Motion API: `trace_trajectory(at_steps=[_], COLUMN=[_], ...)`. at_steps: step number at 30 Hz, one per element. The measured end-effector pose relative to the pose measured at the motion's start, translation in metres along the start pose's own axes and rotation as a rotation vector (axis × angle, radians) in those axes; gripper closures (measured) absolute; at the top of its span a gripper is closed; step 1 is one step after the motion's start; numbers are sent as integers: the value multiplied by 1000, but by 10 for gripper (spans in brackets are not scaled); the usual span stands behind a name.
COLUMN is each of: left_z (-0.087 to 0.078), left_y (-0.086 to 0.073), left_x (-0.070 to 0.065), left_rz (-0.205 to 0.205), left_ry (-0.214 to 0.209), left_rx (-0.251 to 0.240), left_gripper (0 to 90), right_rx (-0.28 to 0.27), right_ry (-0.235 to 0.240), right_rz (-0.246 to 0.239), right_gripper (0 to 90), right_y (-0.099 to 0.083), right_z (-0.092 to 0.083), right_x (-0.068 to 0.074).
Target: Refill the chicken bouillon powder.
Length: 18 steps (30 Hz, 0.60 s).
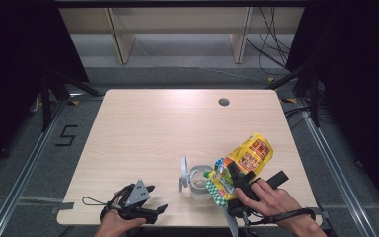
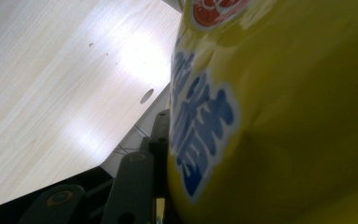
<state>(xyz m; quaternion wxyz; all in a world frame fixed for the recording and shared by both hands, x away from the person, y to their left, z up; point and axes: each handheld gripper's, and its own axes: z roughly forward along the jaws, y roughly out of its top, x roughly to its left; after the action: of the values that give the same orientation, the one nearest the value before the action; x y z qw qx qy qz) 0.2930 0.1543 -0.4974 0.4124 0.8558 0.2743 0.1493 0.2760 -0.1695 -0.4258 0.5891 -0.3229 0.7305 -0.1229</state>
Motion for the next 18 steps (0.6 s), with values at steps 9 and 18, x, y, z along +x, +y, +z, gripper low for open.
trace_trajectory(at_steps=[9,18], left_z=[0,0], left_y=[-1,-1], left_x=[-2,-2], left_rz=[-28,-25], left_ry=[12,8], left_rx=[-10,-8], left_gripper=[241,242], right_rx=[-4,-3], right_ry=[12,4], right_rz=[-80,-152], right_gripper=[676,680], right_y=[0,2], right_z=[0,2], right_x=[-9,-9])
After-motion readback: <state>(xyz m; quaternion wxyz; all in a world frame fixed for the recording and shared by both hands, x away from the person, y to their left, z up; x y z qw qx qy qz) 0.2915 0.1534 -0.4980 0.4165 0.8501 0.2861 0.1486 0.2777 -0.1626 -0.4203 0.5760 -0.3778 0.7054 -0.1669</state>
